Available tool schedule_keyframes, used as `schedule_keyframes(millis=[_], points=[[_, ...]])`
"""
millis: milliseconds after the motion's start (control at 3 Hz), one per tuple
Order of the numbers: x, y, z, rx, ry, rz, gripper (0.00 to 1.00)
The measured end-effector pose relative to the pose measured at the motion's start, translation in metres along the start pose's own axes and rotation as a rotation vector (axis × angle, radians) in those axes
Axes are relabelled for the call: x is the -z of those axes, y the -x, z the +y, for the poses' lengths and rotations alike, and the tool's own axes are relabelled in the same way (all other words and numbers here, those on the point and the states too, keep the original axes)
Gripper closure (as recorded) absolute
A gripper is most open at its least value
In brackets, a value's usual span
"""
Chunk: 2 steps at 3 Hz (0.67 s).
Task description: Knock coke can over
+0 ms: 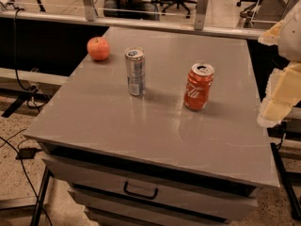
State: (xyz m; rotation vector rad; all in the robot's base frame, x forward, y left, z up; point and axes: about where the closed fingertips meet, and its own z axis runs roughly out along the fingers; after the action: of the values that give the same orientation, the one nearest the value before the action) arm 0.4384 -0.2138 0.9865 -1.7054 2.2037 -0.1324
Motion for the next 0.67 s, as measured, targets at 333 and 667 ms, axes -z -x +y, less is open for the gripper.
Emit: schedule_keyframes(millis=[333, 667], points=[[0.0, 0.0, 0.0, 0.0, 0.0, 0.0, 0.0], [-0.006, 0.005, -0.018, -0.004, -0.014, -0.054, 0.0]])
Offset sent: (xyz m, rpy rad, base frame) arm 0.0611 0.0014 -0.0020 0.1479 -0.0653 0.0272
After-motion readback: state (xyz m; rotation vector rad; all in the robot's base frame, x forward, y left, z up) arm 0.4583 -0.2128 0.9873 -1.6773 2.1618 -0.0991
